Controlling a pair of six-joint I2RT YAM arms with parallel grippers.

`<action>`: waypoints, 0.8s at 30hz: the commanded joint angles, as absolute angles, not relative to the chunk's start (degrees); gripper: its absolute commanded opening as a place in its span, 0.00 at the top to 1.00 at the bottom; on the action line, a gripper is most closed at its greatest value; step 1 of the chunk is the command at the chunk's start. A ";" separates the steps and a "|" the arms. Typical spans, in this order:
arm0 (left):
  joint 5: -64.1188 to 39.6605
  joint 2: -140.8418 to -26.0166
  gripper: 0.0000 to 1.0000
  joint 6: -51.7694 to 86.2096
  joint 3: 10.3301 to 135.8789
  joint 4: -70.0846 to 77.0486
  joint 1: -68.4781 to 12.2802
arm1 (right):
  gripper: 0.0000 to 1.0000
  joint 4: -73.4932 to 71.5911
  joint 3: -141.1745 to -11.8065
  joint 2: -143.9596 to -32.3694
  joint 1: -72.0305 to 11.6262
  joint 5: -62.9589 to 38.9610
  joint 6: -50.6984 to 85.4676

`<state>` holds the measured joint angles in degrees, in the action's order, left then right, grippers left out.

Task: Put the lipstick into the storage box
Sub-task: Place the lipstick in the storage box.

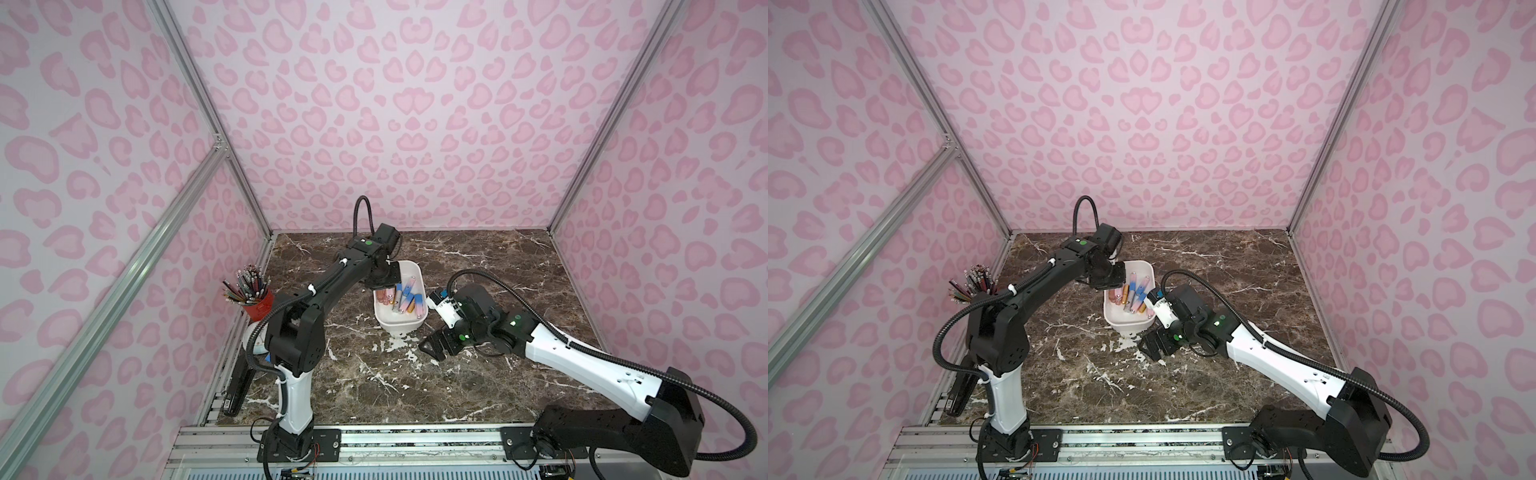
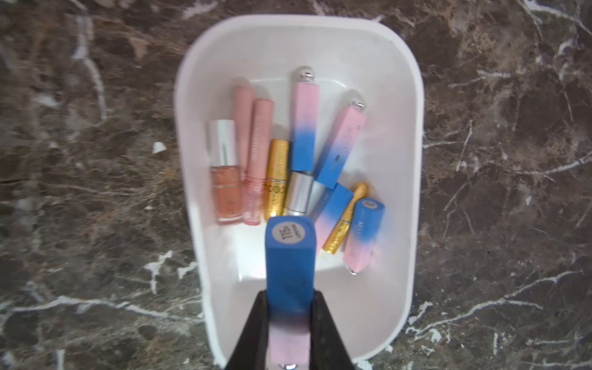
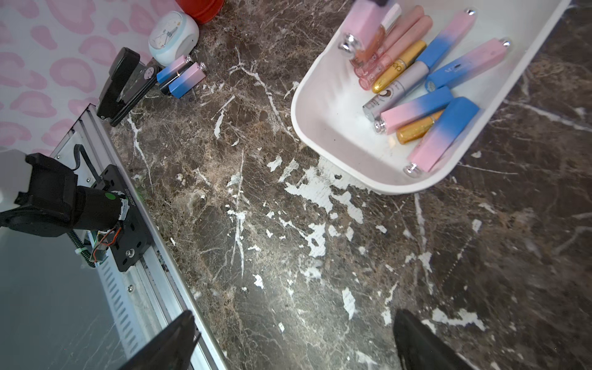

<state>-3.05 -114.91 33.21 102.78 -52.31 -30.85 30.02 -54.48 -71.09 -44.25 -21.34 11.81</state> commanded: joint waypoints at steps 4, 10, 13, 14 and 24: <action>-5.05 -121.72 0.87 34.45 107.35 -51.82 -33.70 | 0.01 33.94 -52.68 -65.37 -44.30 -21.25 12.48; -5.58 -124.41 0.85 34.63 107.00 -51.33 -34.26 | 0.01 32.34 -49.14 -59.43 -44.30 -17.65 14.28; -5.46 -124.30 0.82 34.63 106.20 -51.26 -34.33 | 0.01 31.01 -48.36 -58.19 -44.32 -15.46 14.80; -5.43 -124.20 0.79 34.57 105.92 -51.09 -34.36 | 0.01 30.65 -48.47 -58.35 -44.16 -14.84 14.74; -3.54 -120.36 0.48 33.84 104.93 -52.11 -34.37 | 0.01 27.42 -53.76 -69.71 -41.78 -16.47 11.21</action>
